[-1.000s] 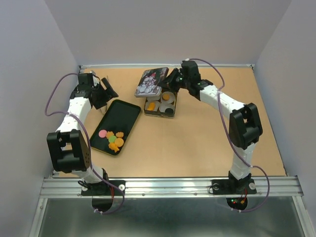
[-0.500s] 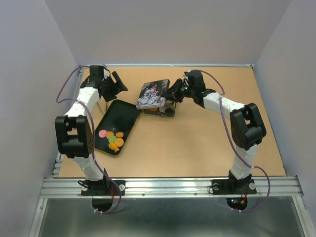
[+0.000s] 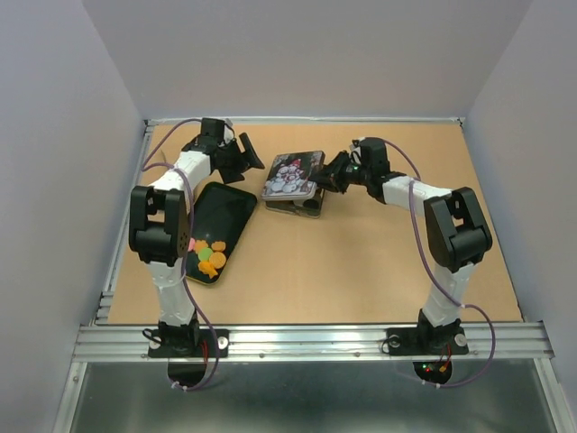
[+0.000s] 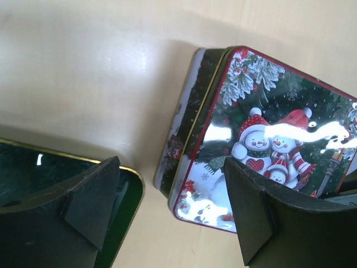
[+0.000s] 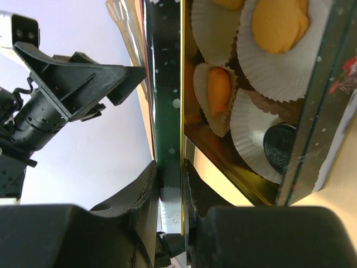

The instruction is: Pack the cookies

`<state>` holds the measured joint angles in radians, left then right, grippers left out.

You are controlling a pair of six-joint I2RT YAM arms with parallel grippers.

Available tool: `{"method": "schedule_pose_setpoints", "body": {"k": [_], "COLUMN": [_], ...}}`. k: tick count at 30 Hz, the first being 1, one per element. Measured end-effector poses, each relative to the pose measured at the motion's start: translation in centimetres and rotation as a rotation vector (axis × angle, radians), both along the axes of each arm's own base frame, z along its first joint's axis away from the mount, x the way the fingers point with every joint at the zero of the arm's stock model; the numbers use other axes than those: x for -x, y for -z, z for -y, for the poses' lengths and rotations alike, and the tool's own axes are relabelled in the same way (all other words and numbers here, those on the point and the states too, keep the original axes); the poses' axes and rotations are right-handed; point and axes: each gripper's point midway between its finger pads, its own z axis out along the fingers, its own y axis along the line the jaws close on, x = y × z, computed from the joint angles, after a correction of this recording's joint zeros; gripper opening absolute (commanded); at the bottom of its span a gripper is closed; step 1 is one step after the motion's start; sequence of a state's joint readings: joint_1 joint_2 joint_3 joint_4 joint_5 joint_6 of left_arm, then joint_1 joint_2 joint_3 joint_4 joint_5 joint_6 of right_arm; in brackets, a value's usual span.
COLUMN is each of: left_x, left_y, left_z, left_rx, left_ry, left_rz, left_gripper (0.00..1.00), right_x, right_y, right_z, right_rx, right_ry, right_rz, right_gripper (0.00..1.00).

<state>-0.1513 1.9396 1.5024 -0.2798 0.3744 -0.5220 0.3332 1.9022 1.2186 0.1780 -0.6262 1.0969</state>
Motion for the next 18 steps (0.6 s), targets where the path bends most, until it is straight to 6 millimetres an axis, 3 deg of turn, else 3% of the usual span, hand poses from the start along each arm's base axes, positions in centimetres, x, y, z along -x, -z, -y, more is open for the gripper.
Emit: {"method": "schedule_pose_setpoints", "body": {"k": [4,18], "left_x": [0.4,0.0], "left_y": [0.9,0.5], "left_z": [1.7,3.7], "left_rx": [0.013,0.009], "left_ry": [0.031,0.071], "left_rz": [-0.024,-0.016], "left_gripper": [0.86,0.86], "right_x": [0.5,1.9], "right_y": [0.7,1.9], "right_z": [0.2,1.3], "right_rx": [-0.015,-0.028], "right_ry": [-0.005,0.003], "right_rz": [-0.006,-0.024], "right_gripper": [0.01,0.0]}}
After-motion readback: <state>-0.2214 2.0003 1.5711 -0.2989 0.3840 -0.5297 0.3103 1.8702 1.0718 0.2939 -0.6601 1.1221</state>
